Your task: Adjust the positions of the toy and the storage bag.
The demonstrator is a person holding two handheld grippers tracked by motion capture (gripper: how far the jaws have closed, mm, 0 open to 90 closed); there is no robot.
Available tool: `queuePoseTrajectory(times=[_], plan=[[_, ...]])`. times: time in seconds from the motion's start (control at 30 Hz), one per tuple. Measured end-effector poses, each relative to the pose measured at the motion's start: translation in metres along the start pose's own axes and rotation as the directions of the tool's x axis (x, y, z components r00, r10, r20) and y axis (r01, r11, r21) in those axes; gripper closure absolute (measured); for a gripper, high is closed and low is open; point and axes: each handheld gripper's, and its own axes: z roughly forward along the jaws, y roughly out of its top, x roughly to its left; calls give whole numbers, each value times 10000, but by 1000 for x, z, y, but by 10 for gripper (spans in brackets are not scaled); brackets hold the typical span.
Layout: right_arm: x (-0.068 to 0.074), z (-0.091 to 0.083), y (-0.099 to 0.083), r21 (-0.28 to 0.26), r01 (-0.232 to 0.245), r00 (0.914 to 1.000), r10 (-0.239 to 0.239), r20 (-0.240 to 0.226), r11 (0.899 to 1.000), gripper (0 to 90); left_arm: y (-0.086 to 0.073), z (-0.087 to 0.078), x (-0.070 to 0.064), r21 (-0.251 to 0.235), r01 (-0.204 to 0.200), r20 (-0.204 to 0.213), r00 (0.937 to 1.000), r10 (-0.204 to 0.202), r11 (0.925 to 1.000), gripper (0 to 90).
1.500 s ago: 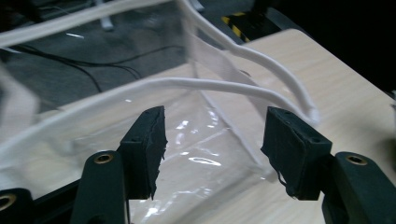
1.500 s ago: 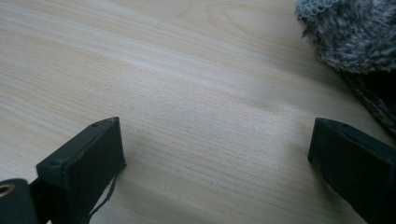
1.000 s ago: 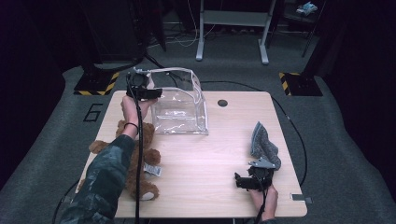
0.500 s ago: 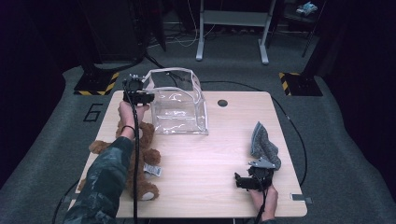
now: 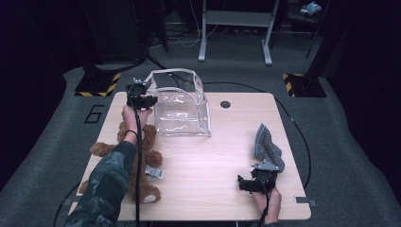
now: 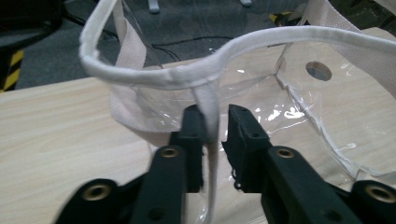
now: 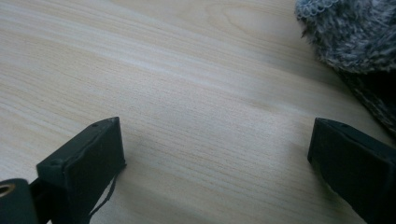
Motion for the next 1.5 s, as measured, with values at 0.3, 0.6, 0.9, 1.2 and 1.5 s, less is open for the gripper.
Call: queuePoseTrajectory(times=[0.3, 0.6, 0.9, 1.2, 1.5], plan=[[0, 0, 0, 5, 5, 10000, -5, -5, 10000, 27, -3, 2, -14, -284, 129, 618, 9980, -111, 9995, 846], [0, 0, 0, 41, 6, 10000, -5, -20, 10000, 27, -7, 3, -46, -155, 213, 1556, 9876, -187, 9997, 844], [0, 0, 0, 30, 9, 10000, -9, -48, 10000, 27, 2, -22, -39, -729, 381, 1183, 9925, -293, 9966, 508], [0, 0, 0, 26, 8, 10000, -8, -48, 10000, 27, 29, -19, -18, -1367, 1245, -468, 9901, -1320, 9828, 335], [0, 0, 0, 21, 17, 10000, -17, -50, 10000, 30, 17, 15, -11, -135, 1882, -168, 9819, -1884, 9820, 623]])
